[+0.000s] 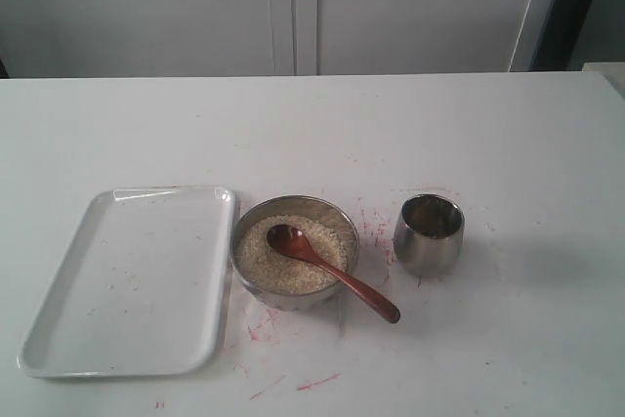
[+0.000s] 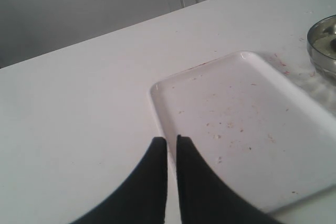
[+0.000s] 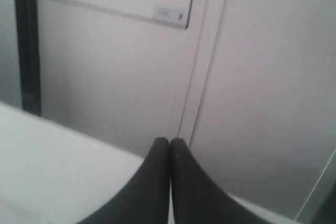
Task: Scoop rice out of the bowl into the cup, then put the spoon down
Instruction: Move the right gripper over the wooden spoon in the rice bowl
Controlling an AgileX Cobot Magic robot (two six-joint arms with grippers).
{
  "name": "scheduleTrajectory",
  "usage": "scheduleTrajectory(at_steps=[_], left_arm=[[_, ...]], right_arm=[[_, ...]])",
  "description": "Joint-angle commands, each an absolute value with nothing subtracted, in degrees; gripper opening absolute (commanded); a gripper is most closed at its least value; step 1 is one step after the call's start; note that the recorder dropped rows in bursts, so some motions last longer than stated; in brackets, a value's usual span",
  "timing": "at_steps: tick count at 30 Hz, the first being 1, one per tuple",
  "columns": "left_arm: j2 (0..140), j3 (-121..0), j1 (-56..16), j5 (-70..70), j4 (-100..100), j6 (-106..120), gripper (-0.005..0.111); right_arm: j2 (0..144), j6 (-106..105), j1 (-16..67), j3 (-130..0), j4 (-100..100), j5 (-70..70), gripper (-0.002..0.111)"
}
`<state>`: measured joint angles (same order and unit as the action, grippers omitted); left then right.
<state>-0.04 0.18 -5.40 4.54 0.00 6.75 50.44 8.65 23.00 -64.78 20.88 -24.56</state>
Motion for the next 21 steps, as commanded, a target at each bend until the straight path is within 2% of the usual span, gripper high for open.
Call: scheduleTrajectory(at_steps=[1,9,16,21], left_arm=[[0.0,0.0,-5.31,4.39,0.0,6.47,0.014],[0.0,0.0,-5.31,4.39,0.0,6.47,0.014],[0.0,0.0,-5.31,4.39,0.0,6.47,0.014],[0.0,0.0,-5.31,4.39,0.0,6.47,0.014]], right_arm=[[54.11,-7.46,27.46,-64.47,10.65,-33.89,0.0],[62.01,-31.4,28.65,-64.57,-12.0,-46.81,0.0],[70.24,-28.55,28.65,-66.81,-14.69,-53.7,0.0],[75.04,-26.75,28.65,-68.6,-14.69,-53.82,0.0]])
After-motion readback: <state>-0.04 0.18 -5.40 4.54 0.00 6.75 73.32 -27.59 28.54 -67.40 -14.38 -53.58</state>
